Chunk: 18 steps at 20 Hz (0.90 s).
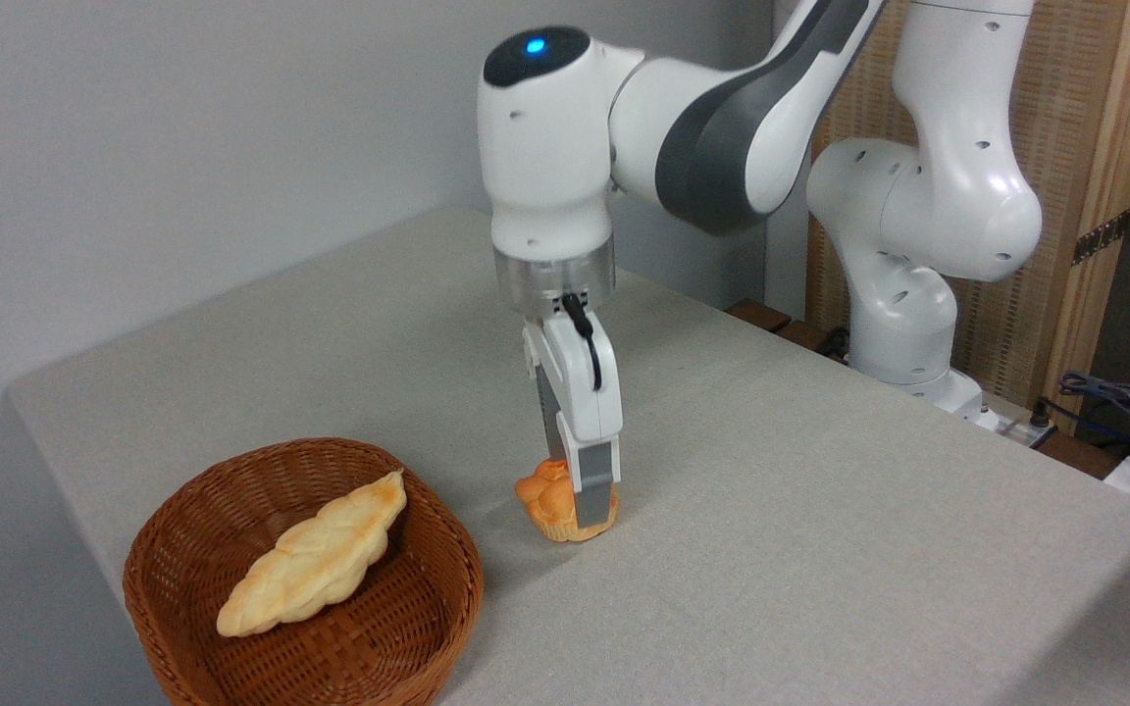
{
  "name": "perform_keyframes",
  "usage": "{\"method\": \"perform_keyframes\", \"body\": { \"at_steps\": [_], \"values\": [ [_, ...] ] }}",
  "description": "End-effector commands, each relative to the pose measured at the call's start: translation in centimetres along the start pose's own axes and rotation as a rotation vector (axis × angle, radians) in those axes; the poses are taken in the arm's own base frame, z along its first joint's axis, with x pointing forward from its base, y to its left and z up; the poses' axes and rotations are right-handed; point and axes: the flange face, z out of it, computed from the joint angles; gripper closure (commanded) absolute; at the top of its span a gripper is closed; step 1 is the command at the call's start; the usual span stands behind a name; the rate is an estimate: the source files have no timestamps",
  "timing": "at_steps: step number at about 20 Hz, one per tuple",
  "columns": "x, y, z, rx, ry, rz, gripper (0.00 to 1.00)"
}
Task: Put bread into the basket
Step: 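Close the gripper fingers around the orange bun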
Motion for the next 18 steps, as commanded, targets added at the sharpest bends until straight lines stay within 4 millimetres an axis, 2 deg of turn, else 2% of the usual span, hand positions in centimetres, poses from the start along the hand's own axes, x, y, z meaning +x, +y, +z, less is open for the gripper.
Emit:
{"method": "perform_keyframes", "body": {
  "at_steps": [1, 3, 4, 6, 7, 9, 12, 18],
  "values": [
    [0.36, -0.45, 1.12, -0.022, 0.03, -0.008, 0.0],
    [0.59, -0.59, 1.43, -0.031, 0.065, -0.036, 0.01],
    [0.63, -0.68, 1.44, -0.027, 0.072, -0.042, 0.1],
    [0.65, -0.74, 1.56, -0.027, 0.073, -0.043, 0.46],
    [0.65, -0.74, 1.56, -0.027, 0.073, -0.043, 0.57],
    [0.64, -0.72, 1.57, -0.028, 0.072, -0.043, 0.71],
    [0.64, -0.72, 1.57, -0.028, 0.072, -0.041, 0.8],
    [0.71, -0.71, 1.65, -0.03, 0.071, -0.042, 0.8]
  ]
}}
